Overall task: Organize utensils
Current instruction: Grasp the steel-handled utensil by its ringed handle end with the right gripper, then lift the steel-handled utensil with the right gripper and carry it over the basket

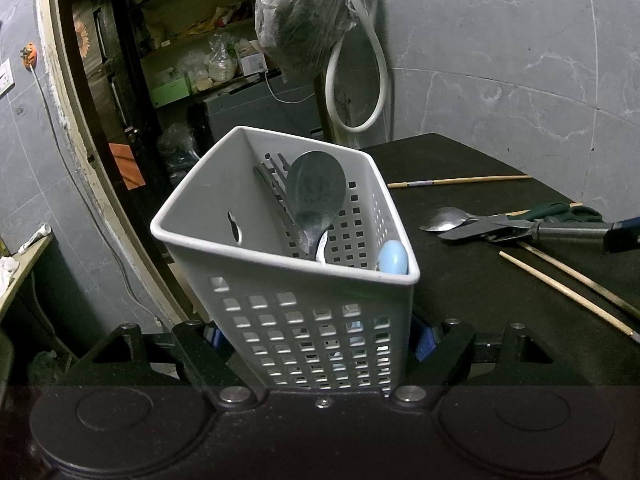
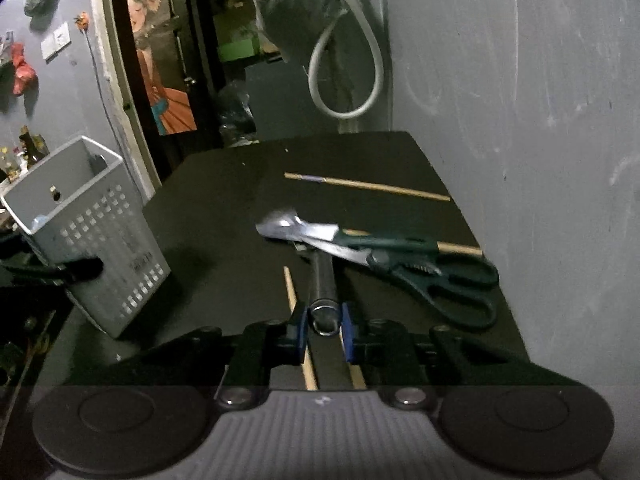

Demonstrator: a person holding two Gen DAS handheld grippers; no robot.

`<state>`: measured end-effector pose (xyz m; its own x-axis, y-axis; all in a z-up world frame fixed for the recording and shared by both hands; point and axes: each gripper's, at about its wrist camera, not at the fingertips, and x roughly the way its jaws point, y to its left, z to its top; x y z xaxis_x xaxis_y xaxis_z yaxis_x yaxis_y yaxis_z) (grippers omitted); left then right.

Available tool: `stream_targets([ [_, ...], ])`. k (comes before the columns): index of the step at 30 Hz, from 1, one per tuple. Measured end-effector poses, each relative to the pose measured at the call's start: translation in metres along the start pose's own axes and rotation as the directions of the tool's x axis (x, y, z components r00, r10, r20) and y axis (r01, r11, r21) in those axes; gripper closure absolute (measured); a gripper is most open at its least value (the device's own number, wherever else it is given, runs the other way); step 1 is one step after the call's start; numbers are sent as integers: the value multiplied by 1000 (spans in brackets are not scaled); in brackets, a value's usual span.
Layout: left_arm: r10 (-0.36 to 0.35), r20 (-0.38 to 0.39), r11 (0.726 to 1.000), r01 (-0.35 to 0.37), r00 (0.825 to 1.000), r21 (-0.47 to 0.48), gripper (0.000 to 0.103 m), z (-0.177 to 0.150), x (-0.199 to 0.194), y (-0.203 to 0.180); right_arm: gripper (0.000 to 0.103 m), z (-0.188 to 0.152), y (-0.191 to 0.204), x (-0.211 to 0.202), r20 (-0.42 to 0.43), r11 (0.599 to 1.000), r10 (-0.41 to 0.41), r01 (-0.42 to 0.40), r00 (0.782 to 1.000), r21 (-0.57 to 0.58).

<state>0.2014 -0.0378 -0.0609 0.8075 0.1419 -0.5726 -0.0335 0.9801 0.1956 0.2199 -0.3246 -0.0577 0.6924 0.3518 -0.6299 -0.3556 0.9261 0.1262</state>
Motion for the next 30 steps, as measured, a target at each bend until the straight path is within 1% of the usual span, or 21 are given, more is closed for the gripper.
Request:
stream_targets([
  [5,1,0,1000,-1,1000,1,20,0,0,-1,84,14,2,-8,-7,1000,-5,5,1000,-3],
  [12,1,0,1000,-1,1000,0,20,0,0,-1,84,33,5,-22,40,1000,-3,3,999,-6],
  [23,4,1,1000,-4,1000,2,20,0,0,0,84,55,5,-23,83,1000,13,-11,996,-25],
  [30,4,1,1000,-4,1000,3,20,0,1,0,83,58,5,-19,107,1000,13,-12,994,-13],
])
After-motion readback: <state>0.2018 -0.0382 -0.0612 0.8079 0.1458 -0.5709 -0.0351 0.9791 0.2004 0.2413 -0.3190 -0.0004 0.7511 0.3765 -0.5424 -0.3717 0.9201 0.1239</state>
